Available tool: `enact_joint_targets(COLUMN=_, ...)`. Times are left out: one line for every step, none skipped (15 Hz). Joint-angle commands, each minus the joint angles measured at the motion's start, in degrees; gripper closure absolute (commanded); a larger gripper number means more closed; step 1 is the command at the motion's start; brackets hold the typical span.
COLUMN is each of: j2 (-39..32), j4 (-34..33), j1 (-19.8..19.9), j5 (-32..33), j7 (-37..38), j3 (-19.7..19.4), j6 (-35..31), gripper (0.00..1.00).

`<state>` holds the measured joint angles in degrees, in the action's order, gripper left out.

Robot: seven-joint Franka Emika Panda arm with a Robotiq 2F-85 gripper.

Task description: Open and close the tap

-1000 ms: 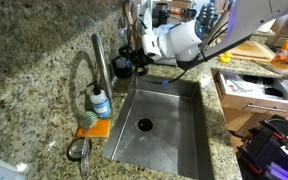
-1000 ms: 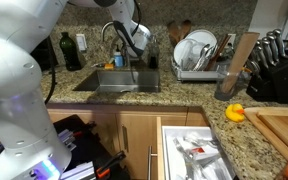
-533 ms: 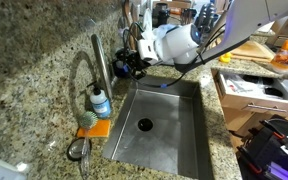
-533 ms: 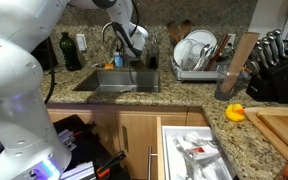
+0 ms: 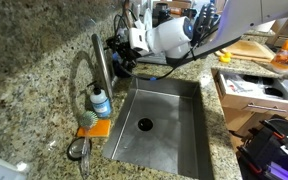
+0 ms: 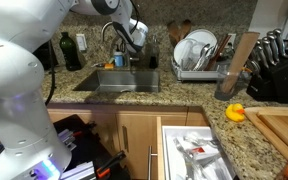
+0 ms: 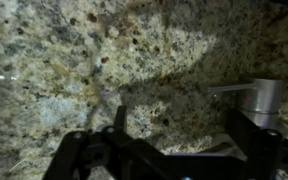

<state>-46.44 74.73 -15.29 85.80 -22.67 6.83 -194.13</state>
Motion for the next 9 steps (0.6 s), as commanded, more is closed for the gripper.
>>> enact_joint_targets(j2=-1.34, j4=-1.04, j1=0.29, j5=-1.08, j7=1.06, j3=-0.07, j6=-2.78, gripper=0.00)
enact_joint_targets(j2=-2.66, j4=-0.97, j1=1.09, j5=-2.09, j7=2.15, j3=0.47, j6=-4.97, gripper=0.00)
enact_joint_targets(j2=-3.70, j4=-1.40, j1=1.42, j5=-2.92, j7=2.96, j3=0.55, j6=-6.55, gripper=0.00)
enact_joint_targets(j2=-4.19, j4=-1.38, j1=1.13, j5=-3.57, j7=3.62, j3=0.03, j6=-6.25, gripper=0.00)
enact_joint_targets(j2=-2.26, j4=-0.56, j1=0.08, j5=-2.62, j7=3.10, j3=-0.41, j6=-4.06, gripper=0.00)
enact_joint_targets(j2=-3.00, j4=-0.56, j1=0.26, j5=-3.18, j7=3.35, j3=-0.40, j6=-4.16, gripper=0.00)
enact_joint_targets(j2=-3.56, j4=-0.63, j1=0.35, j5=-3.54, j7=3.39, j3=-0.41, j6=-4.22, gripper=0.00)
enact_joint_targets(j2=-3.83, j4=-0.64, j1=0.38, j5=-3.69, j7=3.41, j3=-0.41, j6=-4.25, gripper=0.00)
enact_joint_targets(j2=-3.94, j4=-1.90, j1=-0.66, j5=-3.46, j7=2.58, j3=-1.47, j6=-3.17, gripper=0.00)
